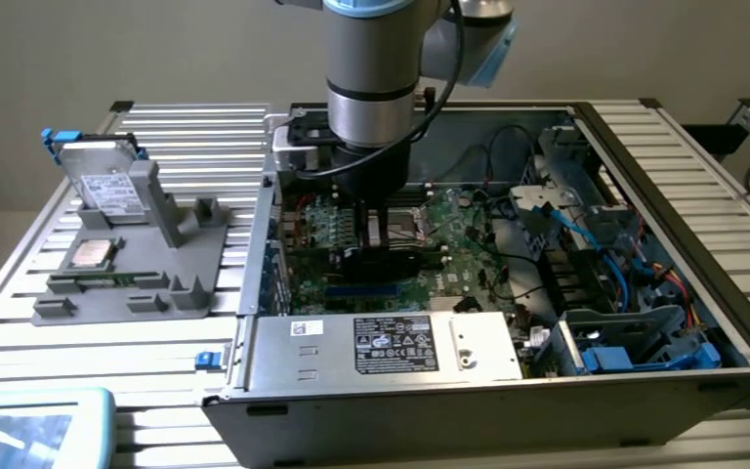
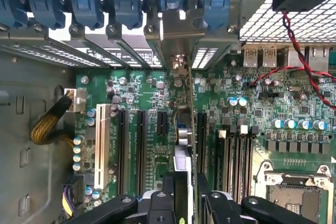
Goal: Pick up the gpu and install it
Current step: 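Insert the gpu into the slot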
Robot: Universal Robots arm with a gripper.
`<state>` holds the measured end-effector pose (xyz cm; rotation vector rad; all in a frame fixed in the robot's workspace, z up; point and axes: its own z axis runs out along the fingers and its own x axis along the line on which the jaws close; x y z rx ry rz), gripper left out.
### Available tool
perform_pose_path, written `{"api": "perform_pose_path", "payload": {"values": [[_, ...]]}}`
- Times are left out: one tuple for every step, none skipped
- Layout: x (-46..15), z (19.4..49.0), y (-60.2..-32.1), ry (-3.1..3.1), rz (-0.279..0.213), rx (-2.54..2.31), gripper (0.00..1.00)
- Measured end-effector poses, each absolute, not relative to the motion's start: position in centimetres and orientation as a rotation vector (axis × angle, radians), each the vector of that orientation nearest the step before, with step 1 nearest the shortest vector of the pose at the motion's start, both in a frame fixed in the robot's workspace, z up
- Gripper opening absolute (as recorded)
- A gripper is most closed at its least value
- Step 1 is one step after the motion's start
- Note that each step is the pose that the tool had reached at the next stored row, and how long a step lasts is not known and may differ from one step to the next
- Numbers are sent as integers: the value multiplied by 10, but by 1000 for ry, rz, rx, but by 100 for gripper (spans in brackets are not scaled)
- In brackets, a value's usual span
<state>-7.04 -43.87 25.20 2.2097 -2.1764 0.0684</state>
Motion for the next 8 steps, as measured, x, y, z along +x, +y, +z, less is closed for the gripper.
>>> {"api": "perform_pose_path", "payload": {"values": [[-71,252,-439,-2178,68,2209,27],[-71,252,-439,-2179,67,2208,27],[-71,252,-439,-2182,66,2206,27],[-71,252,-439,-2186,66,2203,27],[-71,252,-439,-2189,65,2199,27],[-71,252,-439,-2193,65,2195,27],[-71,252,-439,-2198,65,2190,27],[-71,252,-440,-2204,65,2185,27]]}}
